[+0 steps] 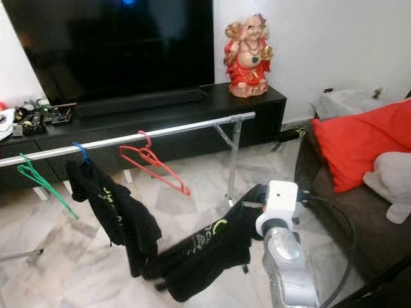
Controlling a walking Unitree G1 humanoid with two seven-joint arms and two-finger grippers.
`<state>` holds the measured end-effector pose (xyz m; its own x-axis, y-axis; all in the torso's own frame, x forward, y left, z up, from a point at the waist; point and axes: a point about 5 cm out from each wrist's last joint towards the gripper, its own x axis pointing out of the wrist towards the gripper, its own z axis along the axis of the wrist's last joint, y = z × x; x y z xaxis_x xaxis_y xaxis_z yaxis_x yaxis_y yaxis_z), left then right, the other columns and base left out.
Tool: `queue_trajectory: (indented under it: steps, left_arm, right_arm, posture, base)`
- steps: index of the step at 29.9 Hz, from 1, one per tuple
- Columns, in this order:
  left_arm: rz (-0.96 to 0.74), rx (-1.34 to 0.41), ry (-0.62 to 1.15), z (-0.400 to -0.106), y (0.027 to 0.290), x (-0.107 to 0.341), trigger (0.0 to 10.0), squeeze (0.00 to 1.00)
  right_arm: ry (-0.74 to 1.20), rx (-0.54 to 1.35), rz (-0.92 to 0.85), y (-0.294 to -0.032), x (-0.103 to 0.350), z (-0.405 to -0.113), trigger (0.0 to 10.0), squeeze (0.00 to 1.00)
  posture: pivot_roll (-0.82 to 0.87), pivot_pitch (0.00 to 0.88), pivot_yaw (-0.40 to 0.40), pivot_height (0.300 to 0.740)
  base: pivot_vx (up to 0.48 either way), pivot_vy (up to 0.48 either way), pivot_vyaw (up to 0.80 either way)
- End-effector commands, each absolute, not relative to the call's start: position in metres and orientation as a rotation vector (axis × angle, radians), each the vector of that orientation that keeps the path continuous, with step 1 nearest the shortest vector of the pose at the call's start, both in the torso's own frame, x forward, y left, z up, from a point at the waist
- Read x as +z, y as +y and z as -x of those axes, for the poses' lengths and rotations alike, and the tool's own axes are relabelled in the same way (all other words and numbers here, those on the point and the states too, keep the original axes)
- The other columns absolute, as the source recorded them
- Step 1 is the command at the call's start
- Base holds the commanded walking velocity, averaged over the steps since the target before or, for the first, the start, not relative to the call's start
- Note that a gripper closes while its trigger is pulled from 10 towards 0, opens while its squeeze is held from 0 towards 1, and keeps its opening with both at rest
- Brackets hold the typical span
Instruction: Hang hanger
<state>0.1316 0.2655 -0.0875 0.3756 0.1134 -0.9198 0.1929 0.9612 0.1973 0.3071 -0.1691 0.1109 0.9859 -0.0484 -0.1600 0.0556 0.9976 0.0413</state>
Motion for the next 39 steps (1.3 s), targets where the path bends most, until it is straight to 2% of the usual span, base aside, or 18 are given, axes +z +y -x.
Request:
queue_trajectory:
  steps: [1, 9, 18, 24, 31, 36, 39]
  left_arm:
    - [-0.291, -0.025, 1.222, -0.122, 0.274, -0.088, 10.0, 0.0]
    - [-0.295, -0.021, 1.212, -0.125, 0.274, -0.087, 10.0, 0.0]
    - [-0.172, 0.119, 1.141, -0.129, 0.277, -0.085, 10.0, 0.0]
    - [-0.173, 0.122, 1.131, -0.131, 0.279, -0.083, 10.0, 0.0]
    - [-0.152, 0.13, 1.122, -0.13, 0.28, -0.083, 10.0, 0.0]
    - [-0.152, 0.124, 1.125, -0.129, 0.279, -0.084, 10.0, 0.0]
    - [-0.146, 0.117, 1.127, -0.127, 0.277, -0.085, 10.0, 0.0]
  right_arm:
    - [0.137, -0.025, -0.052, -0.16, 0.115, -0.31, 10.0, 0.0]
    - [0.164, -0.038, -0.054, -0.162, 0.106, -0.311, 10.0, 0.0]
    - [0.338, -0.151, -0.114, -0.179, 0.052, -0.302, 10.0, 0.0]
    - [0.405, -0.223, -0.191, -0.183, 0.032, -0.294, 10.0, 0.0]
    - [0.476, -0.211, -0.187, -0.179, 0.009, -0.287, 10.0, 0.0]
    - [0.581, -0.188, -0.173, -0.175, -0.016, -0.273, 10.0, 0.0]
    - [0.685, -0.163, -0.16, -0.174, -0.038, -0.252, 10.0, 0.0]
  posture:
    - [0.06, 0.0, 0.048, 0.74]
    - [0.07, 0.0, 0.047, 0.74]
    - [0.09, 0.0, 0.05, 0.74]
    - [0.09, 0.0, 0.065, 0.74]
    - [0.08, 0.0, 0.08, 0.74]
    - [0.06, 0.0, 0.082, 0.74]
    - [0.07, 0.0, 0.071, 0.74]
  base:
    - [0.0, 0.352, 0.0]
    - [0.0, 0.128, 0.0]
    - [0.0, 0.0, 0.0]
    - [0.0, 0.0, 0.0]
    - [0.0, 0.0, 0.0]
    - [0.0, 0.0, 0.0]
    - [0.0, 0.0, 0.0]
